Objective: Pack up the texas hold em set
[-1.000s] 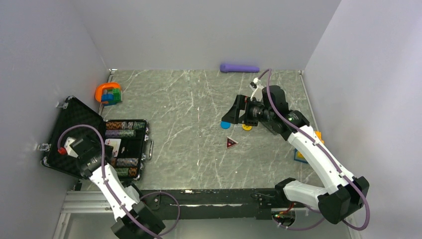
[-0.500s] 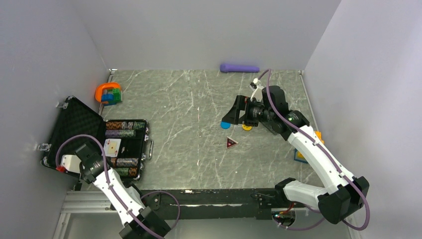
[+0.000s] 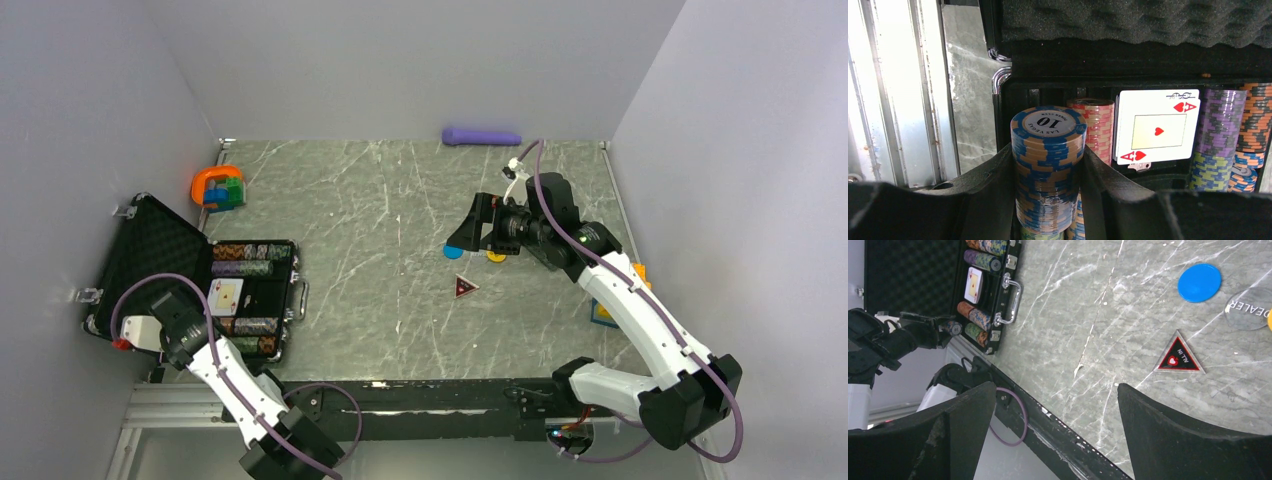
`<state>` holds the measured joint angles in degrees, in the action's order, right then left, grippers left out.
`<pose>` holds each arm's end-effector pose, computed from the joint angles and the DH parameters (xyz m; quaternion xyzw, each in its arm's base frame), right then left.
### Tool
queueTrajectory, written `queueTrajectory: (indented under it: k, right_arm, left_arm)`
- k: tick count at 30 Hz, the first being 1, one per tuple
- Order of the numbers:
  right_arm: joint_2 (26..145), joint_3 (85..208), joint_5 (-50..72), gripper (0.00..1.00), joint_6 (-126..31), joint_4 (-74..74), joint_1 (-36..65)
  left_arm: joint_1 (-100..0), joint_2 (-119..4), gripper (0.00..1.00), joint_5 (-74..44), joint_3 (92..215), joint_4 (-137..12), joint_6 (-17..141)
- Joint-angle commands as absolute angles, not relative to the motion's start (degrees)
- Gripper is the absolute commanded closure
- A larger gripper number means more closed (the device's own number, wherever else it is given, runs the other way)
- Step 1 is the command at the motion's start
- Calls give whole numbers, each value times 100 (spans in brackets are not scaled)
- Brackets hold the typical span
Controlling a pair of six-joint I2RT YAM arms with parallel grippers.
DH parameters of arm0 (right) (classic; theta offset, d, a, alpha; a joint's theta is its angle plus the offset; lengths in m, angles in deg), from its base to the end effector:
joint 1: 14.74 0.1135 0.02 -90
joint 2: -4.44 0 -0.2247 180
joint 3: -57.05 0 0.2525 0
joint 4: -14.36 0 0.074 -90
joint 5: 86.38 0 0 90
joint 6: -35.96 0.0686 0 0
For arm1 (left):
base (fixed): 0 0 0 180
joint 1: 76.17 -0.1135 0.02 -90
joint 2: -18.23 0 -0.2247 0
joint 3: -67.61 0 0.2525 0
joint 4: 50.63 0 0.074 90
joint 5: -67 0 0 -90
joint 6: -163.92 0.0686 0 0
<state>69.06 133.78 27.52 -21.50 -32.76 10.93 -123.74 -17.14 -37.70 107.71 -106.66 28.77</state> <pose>0.2426 0.1474 0.2910 -0.0434 0.8720 0.3802 0.3053 0.1060 0.1418 0.1549 -0.7065 0.6151 0.1276 0.3260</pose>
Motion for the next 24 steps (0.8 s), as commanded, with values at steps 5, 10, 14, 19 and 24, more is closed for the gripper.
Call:
queueTrajectory:
  k: [5, 10, 14, 19, 24]
  right_arm:
    - [6968, 13493, 2763, 5, -2221, -3202, 1074]
    - [6987, 13463, 2784, 5, -2222, -3179, 1074]
    - [6987, 13456, 2782, 5, -2235, -3192, 1073]
    - [6972, 13443, 2765, 5, -2248, -3192, 1074]
    - [6959, 13434, 2742, 5, -2262, -3209, 1073]
  left_arm:
    - [-12535, -1828, 100, -3529, 10715, -10009, 2733]
    - [-12563, -1913, 100, -3318, 10633, -9889, 2763]
    - [-12565, -1958, 100, -3330, 10645, -9935, 2794]
    - [-12572, -1990, 96, -3284, 10603, -9944, 2810]
    - [-12574, -2054, 80, -3271, 10632, -9970, 2845]
